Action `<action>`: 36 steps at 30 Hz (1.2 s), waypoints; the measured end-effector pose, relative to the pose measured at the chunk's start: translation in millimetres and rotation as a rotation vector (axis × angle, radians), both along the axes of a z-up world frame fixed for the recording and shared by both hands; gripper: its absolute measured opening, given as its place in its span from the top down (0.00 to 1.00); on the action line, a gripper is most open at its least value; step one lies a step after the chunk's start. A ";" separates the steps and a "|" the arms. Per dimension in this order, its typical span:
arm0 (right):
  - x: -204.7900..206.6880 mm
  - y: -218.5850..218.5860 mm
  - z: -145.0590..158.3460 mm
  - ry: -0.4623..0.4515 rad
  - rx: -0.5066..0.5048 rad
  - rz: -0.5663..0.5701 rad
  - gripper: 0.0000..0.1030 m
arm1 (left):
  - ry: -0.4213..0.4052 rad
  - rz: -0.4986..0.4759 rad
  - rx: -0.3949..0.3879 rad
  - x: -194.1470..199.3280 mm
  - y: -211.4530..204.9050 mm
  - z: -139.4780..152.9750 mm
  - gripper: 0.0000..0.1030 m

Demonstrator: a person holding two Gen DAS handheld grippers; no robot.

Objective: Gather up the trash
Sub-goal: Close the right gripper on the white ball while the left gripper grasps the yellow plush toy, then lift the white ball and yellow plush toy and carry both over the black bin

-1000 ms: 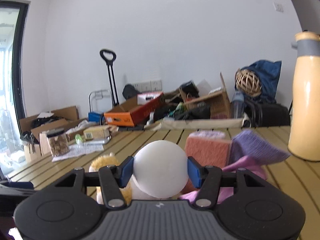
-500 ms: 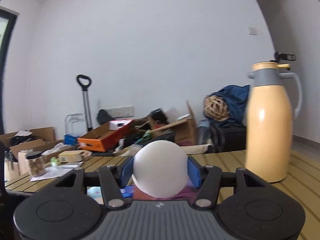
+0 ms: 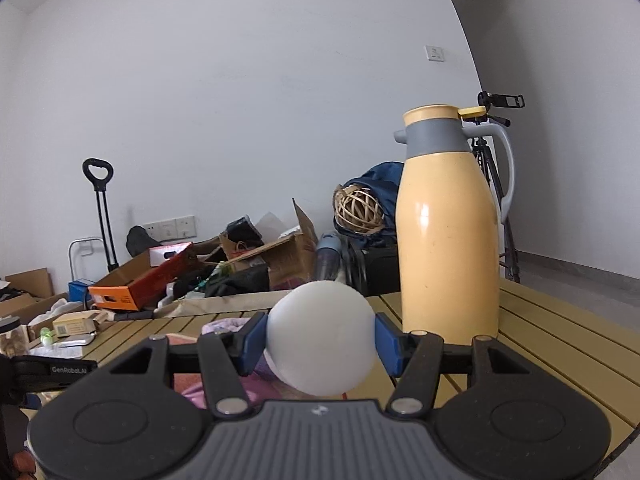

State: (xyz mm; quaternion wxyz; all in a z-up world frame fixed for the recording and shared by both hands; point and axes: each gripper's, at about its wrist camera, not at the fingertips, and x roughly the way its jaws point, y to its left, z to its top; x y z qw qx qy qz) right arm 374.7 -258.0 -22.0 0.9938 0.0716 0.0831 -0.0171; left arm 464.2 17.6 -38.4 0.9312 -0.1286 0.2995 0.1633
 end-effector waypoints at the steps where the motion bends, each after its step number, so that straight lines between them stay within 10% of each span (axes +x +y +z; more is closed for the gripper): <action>1: -0.3 1.7 -0.9 0.001 0.001 0.001 0.45 | 0.003 0.005 -0.019 0.2 2.5 -2.0 0.06; 22: -1.2 6.6 0.7 0.002 0.018 0.015 0.45 | -0.003 -0.045 -0.300 -4.3 34.4 -7.5 0.46; 36: -8.5 7.2 6.5 -0.017 0.039 0.047 0.45 | -0.079 -0.133 -0.292 -37.7 27.5 19.3 0.49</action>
